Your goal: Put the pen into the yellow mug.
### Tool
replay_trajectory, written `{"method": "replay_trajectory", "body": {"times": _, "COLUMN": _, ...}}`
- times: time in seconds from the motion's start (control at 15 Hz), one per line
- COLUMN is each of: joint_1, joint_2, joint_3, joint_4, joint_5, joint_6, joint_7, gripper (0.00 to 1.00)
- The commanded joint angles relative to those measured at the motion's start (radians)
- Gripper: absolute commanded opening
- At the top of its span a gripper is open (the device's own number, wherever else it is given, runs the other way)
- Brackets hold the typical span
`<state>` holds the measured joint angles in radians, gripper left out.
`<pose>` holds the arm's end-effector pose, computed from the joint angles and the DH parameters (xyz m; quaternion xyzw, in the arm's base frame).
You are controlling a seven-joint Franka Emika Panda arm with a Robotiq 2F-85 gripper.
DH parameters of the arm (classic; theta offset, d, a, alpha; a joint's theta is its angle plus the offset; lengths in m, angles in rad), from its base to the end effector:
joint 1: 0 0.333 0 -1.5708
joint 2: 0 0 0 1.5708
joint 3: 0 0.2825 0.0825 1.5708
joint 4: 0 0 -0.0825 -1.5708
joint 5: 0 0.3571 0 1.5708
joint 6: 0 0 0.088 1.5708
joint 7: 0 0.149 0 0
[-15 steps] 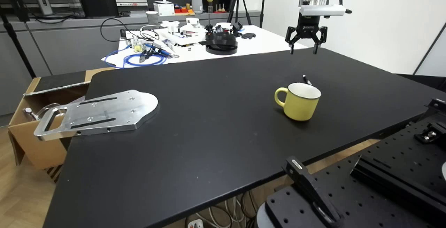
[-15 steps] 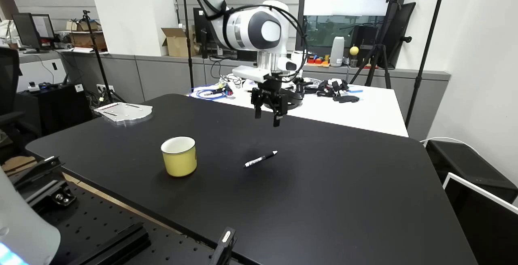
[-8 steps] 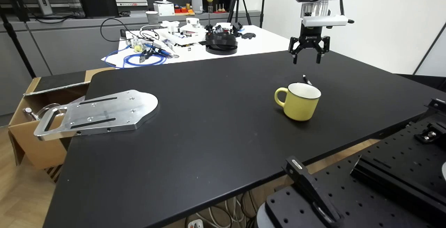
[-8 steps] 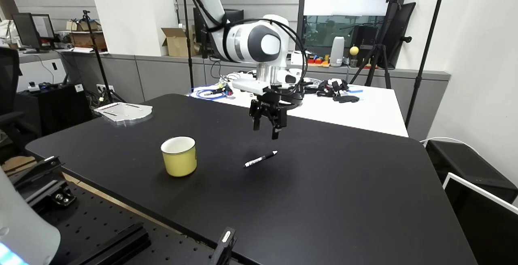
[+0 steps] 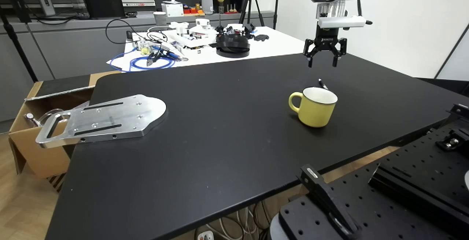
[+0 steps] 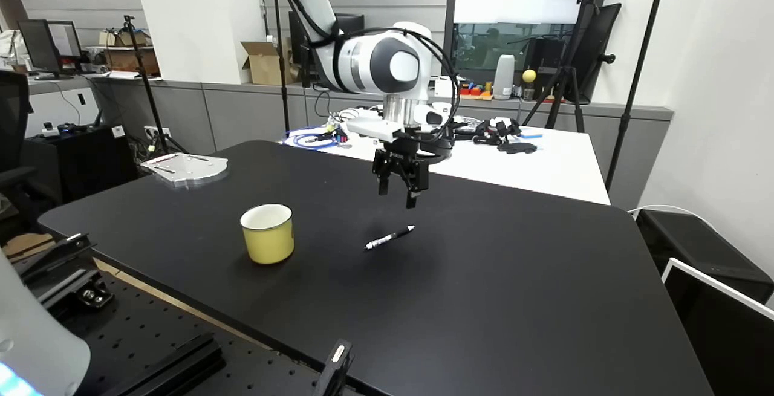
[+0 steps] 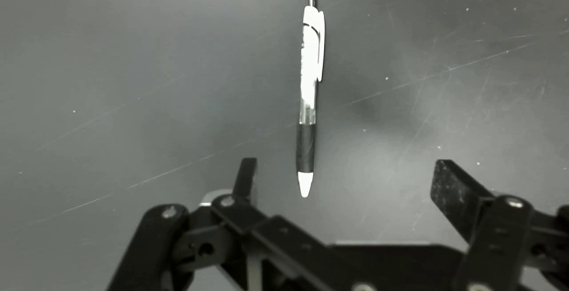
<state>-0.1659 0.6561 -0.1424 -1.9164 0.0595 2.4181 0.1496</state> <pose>0.5379 -0.1738 0.0929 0.9681 -0.2383 -0.0750 0.0204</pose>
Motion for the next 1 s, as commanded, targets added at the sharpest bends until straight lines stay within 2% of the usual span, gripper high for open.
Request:
{"method": "replay_trajectory", "body": {"times": 0.0, "joint_1": 0.003, "joint_2": 0.002, "joint_3": -0.004, "joint_4": 0.004, "joint_5": 0.003, "joint_6": -0.003, "joint_7": -0.003, "gripper": 1.0}}
{"method": "replay_trajectory", "body": {"times": 0.33, "joint_1": -0.006, "joint_2": 0.044, "joint_3": 0.005, "joint_4": 0.028, "joint_5": 0.032, "joint_6": -0.013, "joint_7": 0.007, "gripper": 1.0}}
{"method": "replay_trajectory", "body": {"times": 0.93, "joint_1": -0.004, "joint_2": 0.141, "joint_3": -0.005, "joint_4": 0.053, "joint_5": 0.044, "joint_6": 0.048, "joint_7": 0.01, "gripper": 1.0}}
